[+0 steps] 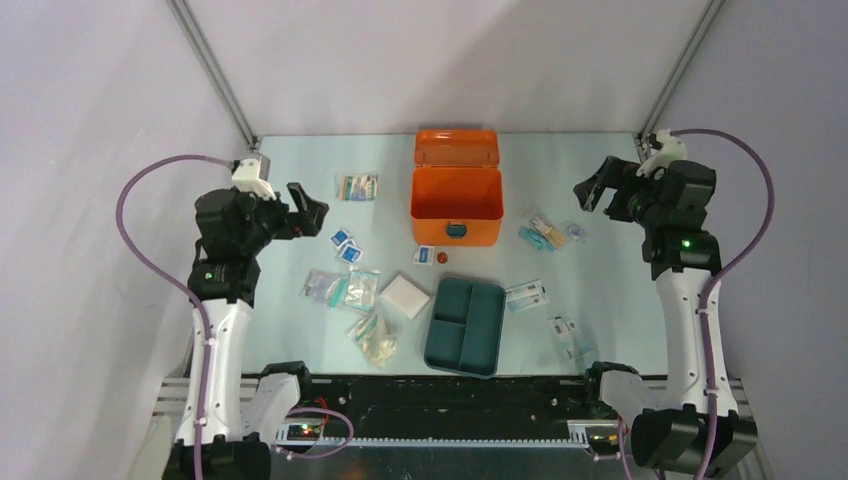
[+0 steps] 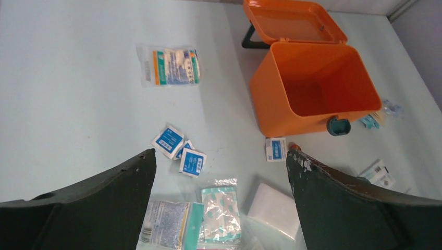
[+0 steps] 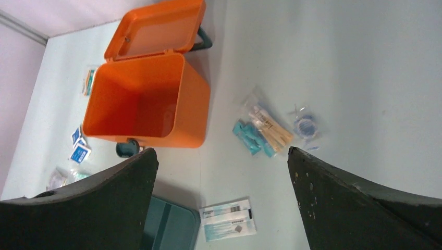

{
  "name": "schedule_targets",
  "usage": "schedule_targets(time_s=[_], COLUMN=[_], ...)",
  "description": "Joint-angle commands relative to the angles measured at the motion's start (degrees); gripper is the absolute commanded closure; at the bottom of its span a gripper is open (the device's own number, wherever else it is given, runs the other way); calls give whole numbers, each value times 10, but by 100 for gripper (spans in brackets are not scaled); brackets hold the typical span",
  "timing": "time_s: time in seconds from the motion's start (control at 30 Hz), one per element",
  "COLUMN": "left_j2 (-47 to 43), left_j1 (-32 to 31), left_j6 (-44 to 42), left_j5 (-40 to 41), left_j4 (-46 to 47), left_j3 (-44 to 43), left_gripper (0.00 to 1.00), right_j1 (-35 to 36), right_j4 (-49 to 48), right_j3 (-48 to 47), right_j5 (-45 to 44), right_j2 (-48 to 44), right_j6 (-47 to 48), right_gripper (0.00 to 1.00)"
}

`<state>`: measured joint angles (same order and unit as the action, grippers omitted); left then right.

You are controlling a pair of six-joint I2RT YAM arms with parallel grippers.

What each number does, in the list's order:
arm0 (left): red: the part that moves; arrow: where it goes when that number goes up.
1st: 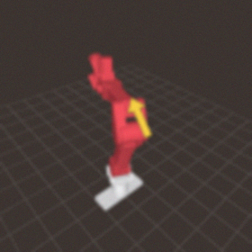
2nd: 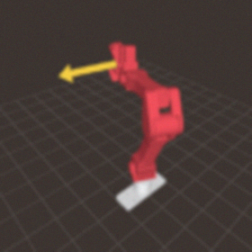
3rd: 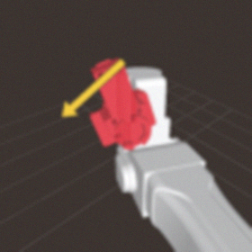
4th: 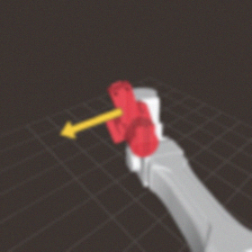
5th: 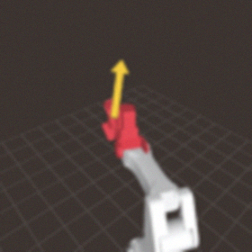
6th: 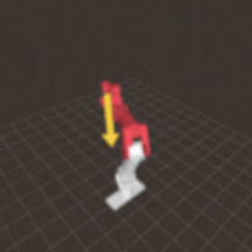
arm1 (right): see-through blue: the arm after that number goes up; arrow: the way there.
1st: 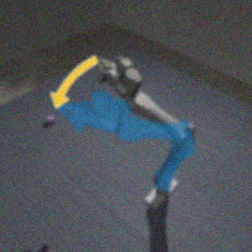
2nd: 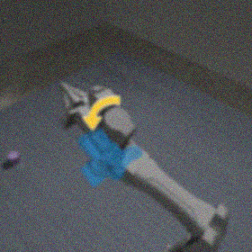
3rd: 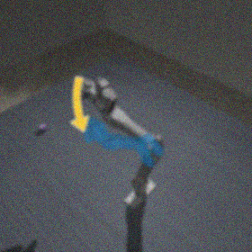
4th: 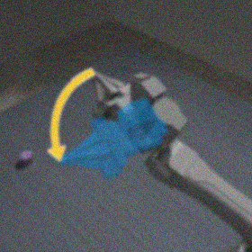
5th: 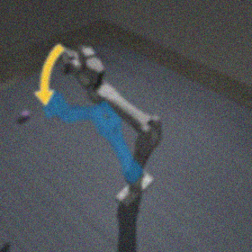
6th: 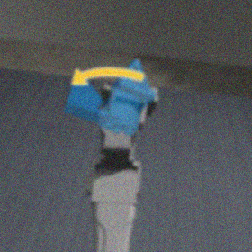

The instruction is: Organize the medicine kit

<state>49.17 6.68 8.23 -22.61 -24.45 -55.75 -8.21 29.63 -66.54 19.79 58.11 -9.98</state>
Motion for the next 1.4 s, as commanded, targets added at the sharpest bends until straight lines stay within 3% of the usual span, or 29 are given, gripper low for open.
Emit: schedule_targets(time_s=[0.0,0.13,0.33,0.6,0.8,1.07,1.17,1.37], left_j2=[78,204,399,599,676,710,722,777], left_j1=[0,-17,-90,-96,-92,-78,-69,-41], left_j6=[43,62,59,149,194,268,270,249], left_j5=[-31,-4,162,193,212,265,253,183], left_j4=[41,41,42,42,41,26,14,9], left_j3=[-20,-117,-299,-447,-472,-441,-441,-469], left_gripper=[1,11,17,27,31,26,19,25], right_j1=[6,9,36,65,73,73,73,73], right_j4=[-58,-54,-32,4,2,12,16,13], right_j3=[35,21,14,15,15,15,15,15], right_j5=[88,187,171,171,180,180,181,187], right_j2=[23,82,102,94,105,105,102,108], right_j6=[-10,70,98,150,148,149,150,145], right_gripper=[1,0,0,1,0,1,0,1])
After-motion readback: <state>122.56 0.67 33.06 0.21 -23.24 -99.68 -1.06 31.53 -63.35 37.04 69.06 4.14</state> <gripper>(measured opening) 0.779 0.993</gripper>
